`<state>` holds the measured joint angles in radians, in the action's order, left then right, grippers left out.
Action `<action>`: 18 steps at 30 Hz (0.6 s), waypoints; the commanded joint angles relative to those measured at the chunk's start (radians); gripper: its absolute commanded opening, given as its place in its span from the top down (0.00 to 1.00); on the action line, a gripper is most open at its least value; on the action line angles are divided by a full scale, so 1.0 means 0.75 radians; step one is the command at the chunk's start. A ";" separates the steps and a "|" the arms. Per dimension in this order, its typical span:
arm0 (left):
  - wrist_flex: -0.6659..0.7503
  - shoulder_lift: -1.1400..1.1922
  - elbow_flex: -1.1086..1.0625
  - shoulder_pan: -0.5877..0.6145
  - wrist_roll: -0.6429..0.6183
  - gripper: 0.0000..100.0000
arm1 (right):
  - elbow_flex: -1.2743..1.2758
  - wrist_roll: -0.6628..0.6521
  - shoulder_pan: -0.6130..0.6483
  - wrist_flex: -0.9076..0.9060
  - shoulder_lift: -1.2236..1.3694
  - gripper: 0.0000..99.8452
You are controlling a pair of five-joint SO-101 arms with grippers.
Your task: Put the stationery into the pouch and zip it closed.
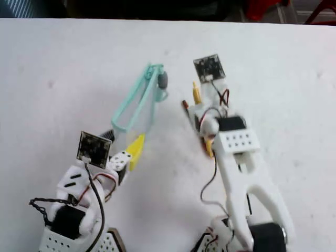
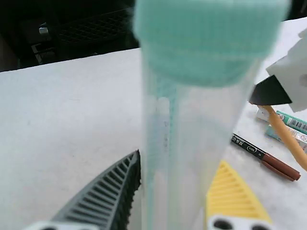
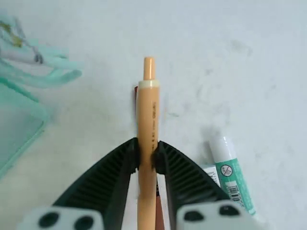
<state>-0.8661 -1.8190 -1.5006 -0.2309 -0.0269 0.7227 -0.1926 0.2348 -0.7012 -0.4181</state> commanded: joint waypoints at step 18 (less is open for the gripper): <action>0.020 -0.003 0.006 0.001 0.010 0.78 | 0.082 0.004 0.169 0.058 -0.830 0.98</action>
<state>-0.8661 -1.8190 -1.5006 -0.2309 -0.0269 0.7979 -0.1910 0.3207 -0.6782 -0.9275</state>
